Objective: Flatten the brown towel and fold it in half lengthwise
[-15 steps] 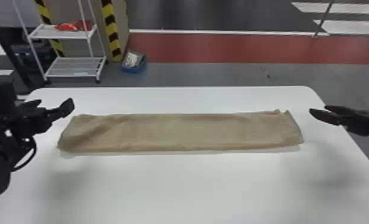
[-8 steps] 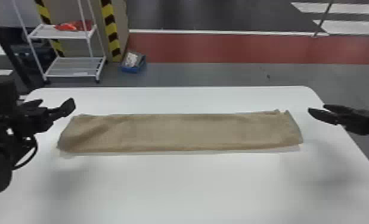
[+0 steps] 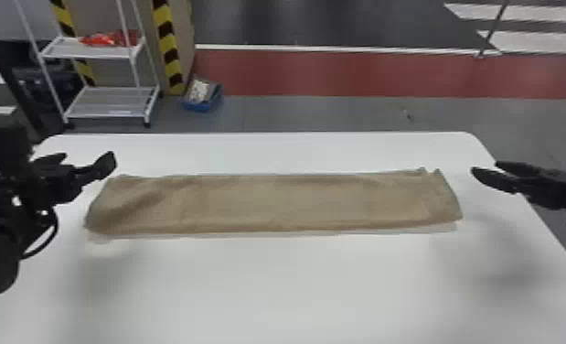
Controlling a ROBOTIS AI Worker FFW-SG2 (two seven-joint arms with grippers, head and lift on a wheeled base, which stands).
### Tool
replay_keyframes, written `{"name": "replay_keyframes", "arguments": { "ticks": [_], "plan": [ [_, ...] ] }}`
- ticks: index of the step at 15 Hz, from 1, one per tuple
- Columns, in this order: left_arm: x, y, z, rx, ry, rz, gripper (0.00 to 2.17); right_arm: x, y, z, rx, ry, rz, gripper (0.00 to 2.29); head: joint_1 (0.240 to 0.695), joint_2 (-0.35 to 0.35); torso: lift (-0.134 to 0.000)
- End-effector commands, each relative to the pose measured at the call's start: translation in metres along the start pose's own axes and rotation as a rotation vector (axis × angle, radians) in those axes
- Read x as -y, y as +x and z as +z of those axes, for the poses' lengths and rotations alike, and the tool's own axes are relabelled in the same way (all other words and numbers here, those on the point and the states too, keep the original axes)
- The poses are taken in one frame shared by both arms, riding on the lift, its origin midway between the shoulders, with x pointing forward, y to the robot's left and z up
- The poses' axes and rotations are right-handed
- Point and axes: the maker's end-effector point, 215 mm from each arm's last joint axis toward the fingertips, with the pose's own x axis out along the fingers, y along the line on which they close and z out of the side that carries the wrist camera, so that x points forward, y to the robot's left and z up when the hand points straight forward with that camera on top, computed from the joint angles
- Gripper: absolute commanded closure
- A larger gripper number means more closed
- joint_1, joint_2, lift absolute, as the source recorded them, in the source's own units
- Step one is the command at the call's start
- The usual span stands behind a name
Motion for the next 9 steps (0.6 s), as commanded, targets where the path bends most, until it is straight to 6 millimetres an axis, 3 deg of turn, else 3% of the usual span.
{"name": "replay_keyframes", "arguments": {
  "ticks": [1,9],
  "plan": [
    [-0.0004,0.0000,-0.0002,-0.001,0.004,0.001,0.04,-0.0003,0.0000,-0.0019,-0.005,-0.001,0.001,0.07,0.687,-0.042,-0.128],
    [-0.0035,-0.0006,-0.0022,-0.007,0.014,-0.002,0.04,0.0012,-0.0006,-0.0078,-0.021,-0.004,-0.005,0.13,0.693,-0.042,-0.128]
  ]
}}
